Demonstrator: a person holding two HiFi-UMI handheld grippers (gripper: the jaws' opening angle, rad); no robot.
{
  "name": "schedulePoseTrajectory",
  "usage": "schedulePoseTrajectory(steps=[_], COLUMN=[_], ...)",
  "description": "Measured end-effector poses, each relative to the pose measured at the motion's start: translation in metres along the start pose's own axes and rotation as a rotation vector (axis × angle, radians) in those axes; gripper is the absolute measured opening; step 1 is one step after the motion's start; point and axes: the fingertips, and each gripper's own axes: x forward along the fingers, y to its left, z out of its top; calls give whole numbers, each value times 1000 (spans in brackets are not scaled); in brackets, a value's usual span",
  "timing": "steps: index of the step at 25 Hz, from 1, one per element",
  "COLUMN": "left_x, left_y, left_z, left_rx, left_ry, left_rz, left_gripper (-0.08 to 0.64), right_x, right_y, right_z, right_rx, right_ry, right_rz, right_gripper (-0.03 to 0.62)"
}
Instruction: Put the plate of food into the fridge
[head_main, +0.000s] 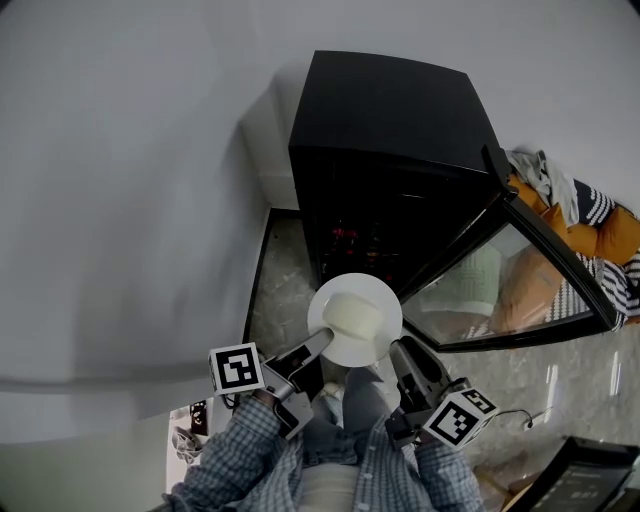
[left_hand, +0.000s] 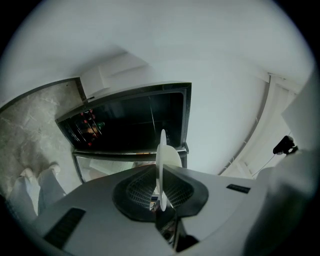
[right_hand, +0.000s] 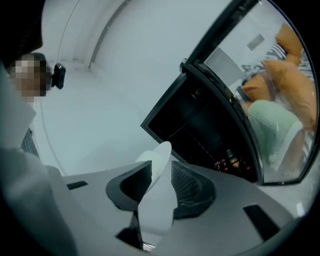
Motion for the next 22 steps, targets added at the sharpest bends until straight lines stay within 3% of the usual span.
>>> schedulePoseTrajectory(steps=[7,15,22], left_x=[22,58,86], left_y=[2,-4,-13], left_z=[15,37,54], left_rx=[-23,-30,-16], left_ry=[-30,-80,-116], left_rz=[-5,-12,1], left_gripper=[25,25,25], right_x=[28,56,74], right_y=[-5,-17,-29], right_z=[4,29,55], right_rx=[204,241,207], right_ry=[47,119,158], right_rz=[89,156,152], right_gripper=[104,103,92])
